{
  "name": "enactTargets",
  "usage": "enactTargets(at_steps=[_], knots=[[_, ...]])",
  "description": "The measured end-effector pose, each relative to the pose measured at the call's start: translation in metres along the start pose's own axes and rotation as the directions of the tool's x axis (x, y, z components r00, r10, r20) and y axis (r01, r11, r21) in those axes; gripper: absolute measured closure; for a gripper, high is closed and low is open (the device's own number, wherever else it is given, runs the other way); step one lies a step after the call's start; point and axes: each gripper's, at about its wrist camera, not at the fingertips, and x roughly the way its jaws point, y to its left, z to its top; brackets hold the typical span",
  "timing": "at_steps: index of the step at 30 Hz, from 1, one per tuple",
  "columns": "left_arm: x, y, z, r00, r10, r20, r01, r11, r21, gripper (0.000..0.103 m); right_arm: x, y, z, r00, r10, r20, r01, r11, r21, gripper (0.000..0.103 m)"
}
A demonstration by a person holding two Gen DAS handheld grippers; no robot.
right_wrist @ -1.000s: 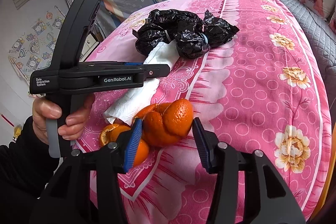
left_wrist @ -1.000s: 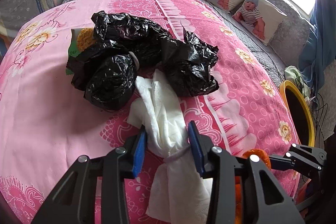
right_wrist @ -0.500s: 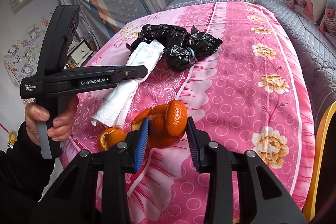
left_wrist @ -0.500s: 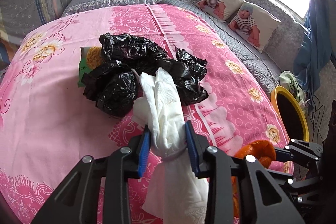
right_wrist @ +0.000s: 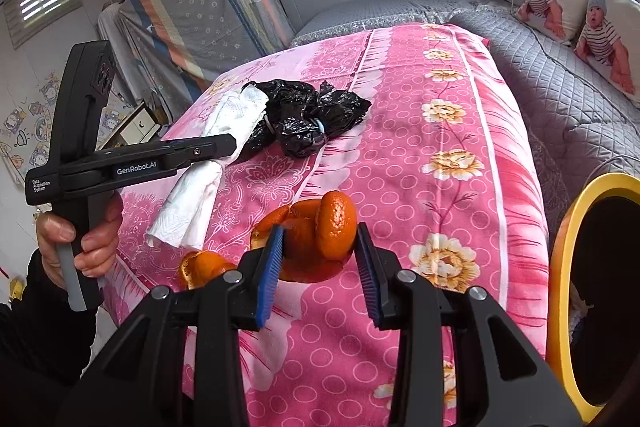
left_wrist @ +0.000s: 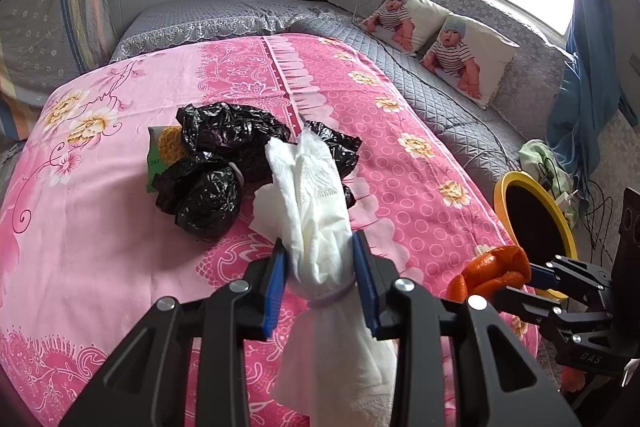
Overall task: Collect trash
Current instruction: 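Carry the tissue and orange peel over the yellow-rimmed bin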
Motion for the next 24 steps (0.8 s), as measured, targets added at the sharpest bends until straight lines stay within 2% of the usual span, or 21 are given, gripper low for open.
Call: enactTargets(at_steps=[14,24], knots=[[0.001,-0.049,0.012,0.997,-0.069,0.022,0.068,0.996,0.056,0.073,-0.042,-0.04,-0.007,0.994,-0.068,0.081,0.059,0.993,0.104,0.069],[0.004,-0.082,0.021,0.991,-0.132,0.037,0.129,0.989,0.074,0.073,-0.082,-0.082,-0.016,0.972,-0.162,0.173,0.117,0.963,0.241,0.069]])
